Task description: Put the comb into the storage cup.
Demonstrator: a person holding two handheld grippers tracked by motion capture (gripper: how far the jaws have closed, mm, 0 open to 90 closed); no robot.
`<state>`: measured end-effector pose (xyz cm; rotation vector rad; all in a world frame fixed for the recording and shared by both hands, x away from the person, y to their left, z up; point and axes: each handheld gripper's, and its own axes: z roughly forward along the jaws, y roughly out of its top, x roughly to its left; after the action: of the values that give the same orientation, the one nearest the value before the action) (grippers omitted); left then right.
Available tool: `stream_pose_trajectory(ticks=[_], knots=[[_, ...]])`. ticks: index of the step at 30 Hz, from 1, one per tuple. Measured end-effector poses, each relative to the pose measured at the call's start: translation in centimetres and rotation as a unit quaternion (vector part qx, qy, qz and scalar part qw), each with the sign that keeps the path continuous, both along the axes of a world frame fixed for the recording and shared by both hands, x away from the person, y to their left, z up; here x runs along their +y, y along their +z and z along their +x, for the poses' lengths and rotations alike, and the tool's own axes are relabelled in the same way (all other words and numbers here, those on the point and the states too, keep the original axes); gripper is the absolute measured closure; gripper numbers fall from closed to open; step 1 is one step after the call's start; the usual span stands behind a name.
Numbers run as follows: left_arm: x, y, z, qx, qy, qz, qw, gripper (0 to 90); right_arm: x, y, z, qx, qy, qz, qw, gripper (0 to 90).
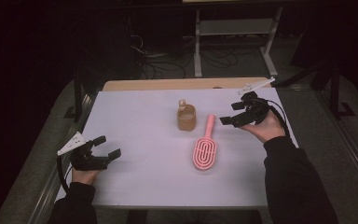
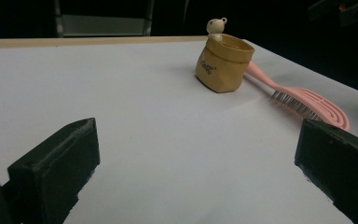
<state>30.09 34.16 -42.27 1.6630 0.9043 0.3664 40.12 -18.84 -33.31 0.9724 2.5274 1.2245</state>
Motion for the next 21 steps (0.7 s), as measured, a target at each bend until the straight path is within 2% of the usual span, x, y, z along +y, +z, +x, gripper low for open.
stream_pose_trajectory(ticks=[11,17,21], knots=[[0.0,0.0,0.0,0.0,-0.001,0.001,1.0,0.0,0.8,-0.6,0.7,0.008,0.007,-0.01,0.9999,21.0],[0.0,0.0,0.0,0.001,-0.001,0.002,1.0,0.0,1.1,-0.5,0.9,-0.004,0.012,-0.009,0.9999,30.0],[0.0,0.0,0.0,0.001,-0.001,0.002,1.0,0.0,1.4,-0.5,1.1,-0.004,0.018,-0.009,0.9998,34.0]])
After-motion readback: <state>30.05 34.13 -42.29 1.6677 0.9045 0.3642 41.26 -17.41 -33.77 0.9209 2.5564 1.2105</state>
